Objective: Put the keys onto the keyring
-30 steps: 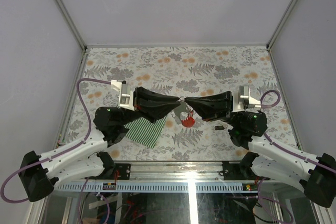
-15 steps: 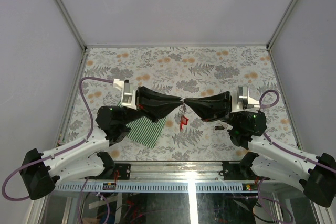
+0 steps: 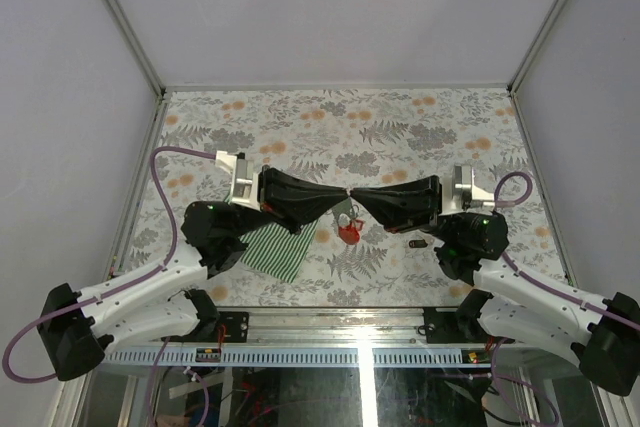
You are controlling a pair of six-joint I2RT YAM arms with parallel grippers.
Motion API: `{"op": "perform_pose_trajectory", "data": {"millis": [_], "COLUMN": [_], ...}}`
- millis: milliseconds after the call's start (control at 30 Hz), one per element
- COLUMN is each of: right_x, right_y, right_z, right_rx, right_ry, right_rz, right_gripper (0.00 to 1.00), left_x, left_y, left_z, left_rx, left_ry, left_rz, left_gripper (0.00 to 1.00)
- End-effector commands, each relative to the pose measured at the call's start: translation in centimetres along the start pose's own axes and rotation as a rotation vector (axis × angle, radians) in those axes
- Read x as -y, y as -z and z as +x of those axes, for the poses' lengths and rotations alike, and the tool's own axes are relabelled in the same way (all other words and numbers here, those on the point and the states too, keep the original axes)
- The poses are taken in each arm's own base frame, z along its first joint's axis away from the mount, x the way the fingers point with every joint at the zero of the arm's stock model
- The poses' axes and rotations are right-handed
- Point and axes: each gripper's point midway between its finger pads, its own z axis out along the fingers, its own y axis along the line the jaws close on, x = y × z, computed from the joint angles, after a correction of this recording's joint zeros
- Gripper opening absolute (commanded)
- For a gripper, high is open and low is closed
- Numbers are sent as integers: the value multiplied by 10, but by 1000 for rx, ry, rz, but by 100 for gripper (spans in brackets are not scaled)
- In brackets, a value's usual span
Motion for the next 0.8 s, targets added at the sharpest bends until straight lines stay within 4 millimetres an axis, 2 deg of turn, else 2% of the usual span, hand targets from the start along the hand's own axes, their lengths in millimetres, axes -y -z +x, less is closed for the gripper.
{"op": "perform_pose_trajectory", "data": {"millis": [0,67,267,500,767], "right_x": [-11,-10,0,8,7], "right_y": [-1,3,20,40,54], "right_z": [-19,-17,-2,20,37], "right_rx": [24,-17,-199,-425,-537], "right_ry": [81,118,212,213,181], "right_rz": [-30,-19,50,102,102], "right_gripper": [14,21,34,41,43], "left_x": [19,19,8,2,-1], "left_y": [-6,-5,9,29,40], "left_z": [-22,-16,1,28,53], "left_rx": [12,-53,-281,-579,-752], "left_ry": [-104,-116,-117,-55,46], "left_rz": [88,82,-13,-75,-101], "left_gripper": [0,0,0,0,0]}}
